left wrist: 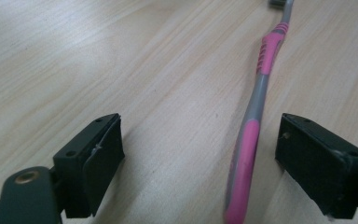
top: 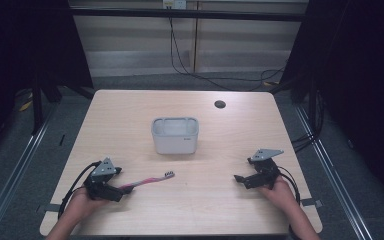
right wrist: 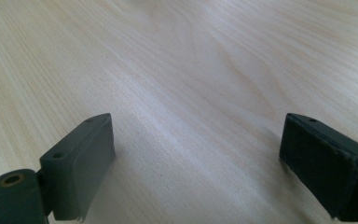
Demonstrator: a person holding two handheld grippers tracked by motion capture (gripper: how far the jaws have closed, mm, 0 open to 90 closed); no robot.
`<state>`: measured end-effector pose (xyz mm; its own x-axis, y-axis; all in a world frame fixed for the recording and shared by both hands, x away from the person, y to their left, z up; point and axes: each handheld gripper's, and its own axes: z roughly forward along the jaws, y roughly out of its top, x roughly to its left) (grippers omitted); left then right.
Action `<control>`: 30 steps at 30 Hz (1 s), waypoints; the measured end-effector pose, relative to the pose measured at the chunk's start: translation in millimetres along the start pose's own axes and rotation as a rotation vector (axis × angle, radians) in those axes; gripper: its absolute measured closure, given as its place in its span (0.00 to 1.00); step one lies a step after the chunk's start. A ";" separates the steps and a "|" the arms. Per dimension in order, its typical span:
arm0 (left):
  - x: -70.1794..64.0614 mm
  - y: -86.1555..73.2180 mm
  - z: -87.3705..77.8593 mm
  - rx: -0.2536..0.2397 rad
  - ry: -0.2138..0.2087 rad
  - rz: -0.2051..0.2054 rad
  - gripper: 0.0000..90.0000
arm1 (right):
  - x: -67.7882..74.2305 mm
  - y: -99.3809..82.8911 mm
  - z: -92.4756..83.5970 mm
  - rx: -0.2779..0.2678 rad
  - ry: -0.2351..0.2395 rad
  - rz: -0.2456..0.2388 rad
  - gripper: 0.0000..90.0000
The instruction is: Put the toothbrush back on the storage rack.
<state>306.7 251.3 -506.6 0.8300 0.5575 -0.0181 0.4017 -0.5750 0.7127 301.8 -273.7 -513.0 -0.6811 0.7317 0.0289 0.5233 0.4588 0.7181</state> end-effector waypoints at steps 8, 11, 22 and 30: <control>-2.7 18.9 -0.2 0.109 0.019 0.024 0.22 | 0.0 0.0 0.0 0.000 -0.001 0.000 0.11; -5.6 30.5 2.4 0.134 -0.007 0.035 0.23 | 0.4 -0.1 -0.1 0.001 -0.003 0.003 0.11; -11.8 61.8 11.8 0.273 -0.043 0.087 0.27 | 0.5 -0.1 -0.1 0.001 -0.004 0.005 0.11; -9.3 70.9 9.7 0.310 -0.044 0.074 0.29 | 0.6 -0.1 -0.2 0.000 -0.005 0.005 0.11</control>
<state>331.3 199.5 -462.7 0.8746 0.4848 -0.0091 0.4326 -0.7718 0.4660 301.3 -273.4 -512.9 -0.6755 0.7368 0.0289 0.5271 0.4551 0.7177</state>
